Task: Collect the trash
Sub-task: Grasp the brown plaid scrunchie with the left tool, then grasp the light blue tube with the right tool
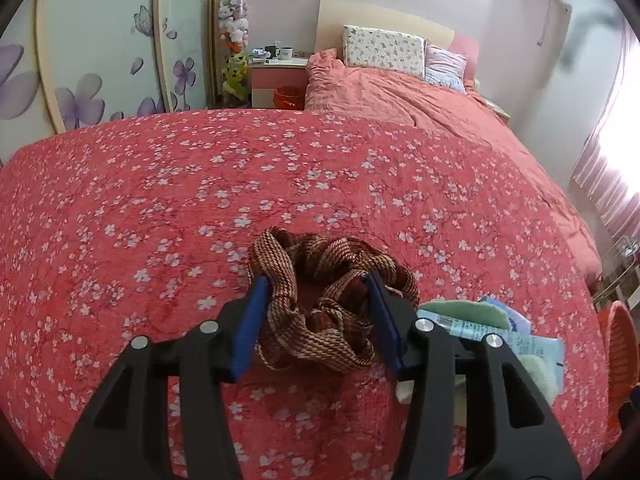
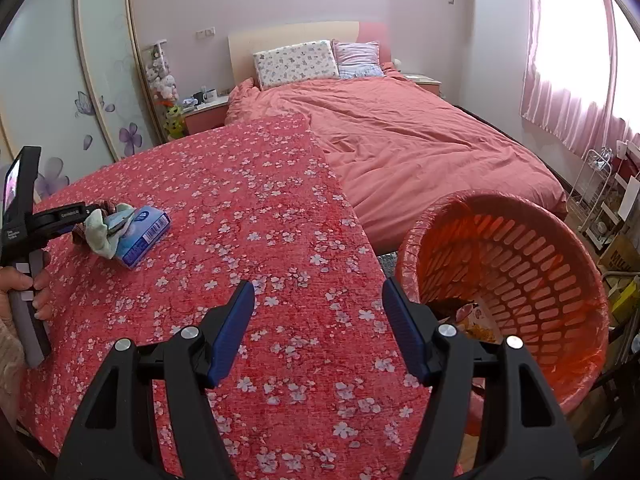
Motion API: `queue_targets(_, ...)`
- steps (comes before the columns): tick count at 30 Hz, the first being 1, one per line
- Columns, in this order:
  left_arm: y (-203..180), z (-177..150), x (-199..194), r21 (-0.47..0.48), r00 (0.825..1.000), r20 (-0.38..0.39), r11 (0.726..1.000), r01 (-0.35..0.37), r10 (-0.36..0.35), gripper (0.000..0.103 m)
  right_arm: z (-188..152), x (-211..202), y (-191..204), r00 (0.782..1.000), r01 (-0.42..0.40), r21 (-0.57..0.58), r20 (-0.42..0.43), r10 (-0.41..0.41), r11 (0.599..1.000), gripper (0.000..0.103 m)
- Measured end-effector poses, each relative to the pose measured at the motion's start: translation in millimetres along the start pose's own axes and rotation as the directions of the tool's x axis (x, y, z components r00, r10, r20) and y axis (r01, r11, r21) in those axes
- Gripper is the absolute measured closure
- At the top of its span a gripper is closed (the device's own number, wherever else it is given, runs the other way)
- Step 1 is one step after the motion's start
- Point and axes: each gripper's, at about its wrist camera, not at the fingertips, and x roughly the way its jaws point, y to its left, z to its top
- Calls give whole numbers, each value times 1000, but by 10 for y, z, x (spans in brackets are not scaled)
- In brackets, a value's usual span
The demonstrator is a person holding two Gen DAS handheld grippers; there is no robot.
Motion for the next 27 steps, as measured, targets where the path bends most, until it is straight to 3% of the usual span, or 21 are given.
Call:
queue_targets(2,-19,-26,26,17,1000,-2,1000,-6,6,75,-2,1,-8,1000,-1,2,-1,1,1000,37)
queue_targets(5,-14,-41,-10,40,999,11,999,-31,31,90,-4,15,17,1000,-9,3,-6,9,1000,37)
queue_targets(8,169,-36,-119,49,998,16,997,-55,54,94,16,-1,104,1000,-28,-9,0,28,1000,37)
queue_targets(11,412,-76,-218,63,991,22,989,-134,133,99,42,-8,207,999,-54,-18,6,54,998,37)
queue_targets(14,755,-178,-152,11,985,-49,987,-163,163,99,71,13,372,995,-99,-24,3,100,995,37)
queue_targets(19,1013,-251,-223,-84,996,-44,994,-76,73,96,100,60,783,985,-172,-80,1,173,982,37)
queue_targets(23,1042,-270,-322,-84,998,-14,995,-61,60,71,161,127,1033,978,-205,-118,9,208,972,37)
queue_targets(27,1104,-311,-408,-94,998,-10,994,-58,58,60,305,243,1283,966,-253,-142,15,258,957,42)
